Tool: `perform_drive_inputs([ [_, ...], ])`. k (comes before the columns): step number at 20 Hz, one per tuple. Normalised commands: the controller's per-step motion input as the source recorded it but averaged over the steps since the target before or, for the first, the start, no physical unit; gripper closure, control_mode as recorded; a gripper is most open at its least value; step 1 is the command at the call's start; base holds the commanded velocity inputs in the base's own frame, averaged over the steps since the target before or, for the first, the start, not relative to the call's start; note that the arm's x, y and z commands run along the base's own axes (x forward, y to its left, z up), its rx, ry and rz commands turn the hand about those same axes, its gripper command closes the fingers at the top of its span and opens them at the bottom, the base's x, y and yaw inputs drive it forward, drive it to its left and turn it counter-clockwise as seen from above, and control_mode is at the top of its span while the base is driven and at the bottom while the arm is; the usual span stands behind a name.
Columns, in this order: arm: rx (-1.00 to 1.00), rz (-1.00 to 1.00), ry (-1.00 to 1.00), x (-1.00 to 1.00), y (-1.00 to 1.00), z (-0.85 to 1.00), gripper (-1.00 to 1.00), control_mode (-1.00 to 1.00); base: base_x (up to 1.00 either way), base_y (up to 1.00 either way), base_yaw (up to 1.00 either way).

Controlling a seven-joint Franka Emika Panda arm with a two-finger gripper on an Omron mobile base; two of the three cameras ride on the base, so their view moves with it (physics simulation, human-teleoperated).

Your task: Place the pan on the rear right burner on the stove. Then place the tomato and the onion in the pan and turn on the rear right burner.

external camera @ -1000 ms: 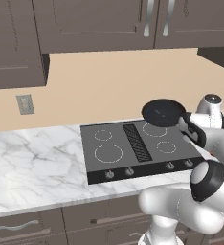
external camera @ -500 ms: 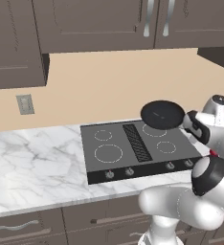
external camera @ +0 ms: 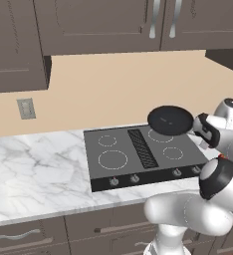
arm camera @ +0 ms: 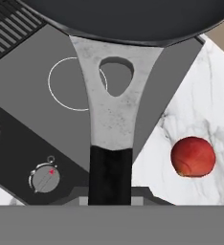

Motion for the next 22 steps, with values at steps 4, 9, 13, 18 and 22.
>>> perform_drive_inputs([
  [4,0.00,0.00,0.08,0.00,0.00,0.00,1.00,-1.00,0.00,0.00,0.00],
  [9,0.01,0.00,0.02,0.02,0.00,-0.02,1.00,-1.00,0.00,0.00,0.00],
  [13,0.02,0.00,0.00,0.00,0.01,-0.11,1.00,-1.00,0.00,0.00,0.00],
  [18,0.00,0.00,0.00,0.01,0.02,-0.13,1.00,-1.00,0.00,0.00,0.00],
  [22,0.00,0.00,0.00,0.06,0.02,-0.10,1.00,-1.00,0.00,0.00,0.00],
])
